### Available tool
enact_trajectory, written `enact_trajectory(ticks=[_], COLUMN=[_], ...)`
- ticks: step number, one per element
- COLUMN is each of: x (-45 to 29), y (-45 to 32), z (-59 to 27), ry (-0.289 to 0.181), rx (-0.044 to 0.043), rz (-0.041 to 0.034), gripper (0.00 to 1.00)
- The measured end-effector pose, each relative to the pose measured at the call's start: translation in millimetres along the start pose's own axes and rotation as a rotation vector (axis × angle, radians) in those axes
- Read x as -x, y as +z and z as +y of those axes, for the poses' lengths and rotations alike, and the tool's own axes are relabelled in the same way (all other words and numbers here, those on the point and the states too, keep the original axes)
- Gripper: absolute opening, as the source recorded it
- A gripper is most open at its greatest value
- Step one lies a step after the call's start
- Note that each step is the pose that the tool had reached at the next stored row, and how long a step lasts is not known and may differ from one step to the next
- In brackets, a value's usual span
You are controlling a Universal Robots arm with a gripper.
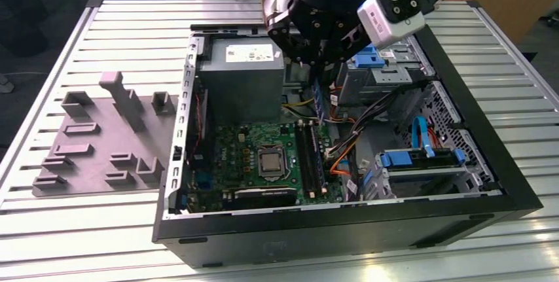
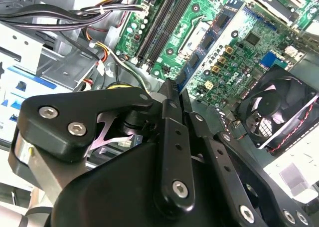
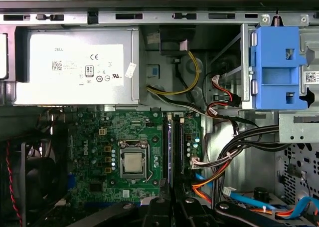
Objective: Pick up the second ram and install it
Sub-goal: 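Insert the second ram into the second slot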
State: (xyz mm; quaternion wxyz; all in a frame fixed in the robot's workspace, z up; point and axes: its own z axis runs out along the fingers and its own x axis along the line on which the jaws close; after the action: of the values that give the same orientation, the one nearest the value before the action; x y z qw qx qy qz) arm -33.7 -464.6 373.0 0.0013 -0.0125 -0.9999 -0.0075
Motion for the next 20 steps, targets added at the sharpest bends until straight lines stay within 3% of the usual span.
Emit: enact_trajectory(ticks=[4,20], x=[0.0,0.0], y=[3.4,32.1], z=[-0.1,-1.4], ry=[0.000,0.000], rx=[0.0001,-0.0002], rz=[-0.0001,0.0003], gripper=[0.14,0.14])
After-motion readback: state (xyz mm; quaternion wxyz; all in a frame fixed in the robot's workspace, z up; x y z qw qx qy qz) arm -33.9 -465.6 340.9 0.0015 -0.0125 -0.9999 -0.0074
